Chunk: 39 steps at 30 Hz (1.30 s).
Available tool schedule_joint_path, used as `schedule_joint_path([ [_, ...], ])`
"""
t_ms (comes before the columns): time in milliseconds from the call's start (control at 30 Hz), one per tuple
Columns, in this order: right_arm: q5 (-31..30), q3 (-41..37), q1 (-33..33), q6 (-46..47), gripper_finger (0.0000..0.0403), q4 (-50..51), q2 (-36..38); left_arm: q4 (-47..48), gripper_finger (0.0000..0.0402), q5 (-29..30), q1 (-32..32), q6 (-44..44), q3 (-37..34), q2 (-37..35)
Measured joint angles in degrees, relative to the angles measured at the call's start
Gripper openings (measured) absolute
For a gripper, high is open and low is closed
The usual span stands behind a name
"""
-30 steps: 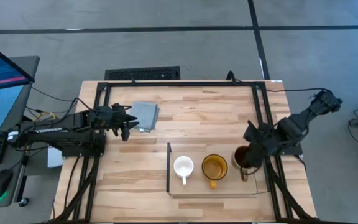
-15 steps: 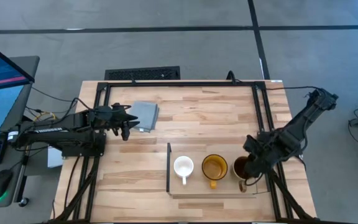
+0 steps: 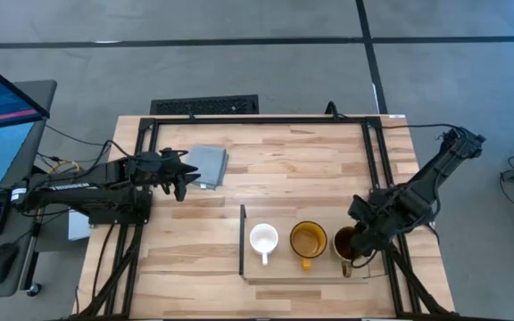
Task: Stack small to large cups/mugs on shelf
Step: Put the green mug on the shelf
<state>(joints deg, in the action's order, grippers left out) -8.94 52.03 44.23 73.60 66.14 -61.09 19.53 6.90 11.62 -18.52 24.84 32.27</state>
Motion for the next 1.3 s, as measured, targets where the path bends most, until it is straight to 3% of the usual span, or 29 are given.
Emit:
schedule_joint_path([
  [200, -0.09, 0.0, 0.0, -0.1, 0.0157, 0.01, 0.01, 0.0, 0.0121, 0.0, 0.0, 0.0, 0.0, 0.0],
  [633, 0.28, 1.62, 0.0, -4.23, 0.0112, 0.62, -0.01, 0.0, 0.0121, -0.01, 0.0, 0.02, 0.0, 0.0],
  [1300, 0.15, 2.86, -0.11, -4.63, 0.0111, 5.45, 0.04, 0.02, 0.0121, -0.02, -0.01, -0.24, 0.0, -0.01],
])
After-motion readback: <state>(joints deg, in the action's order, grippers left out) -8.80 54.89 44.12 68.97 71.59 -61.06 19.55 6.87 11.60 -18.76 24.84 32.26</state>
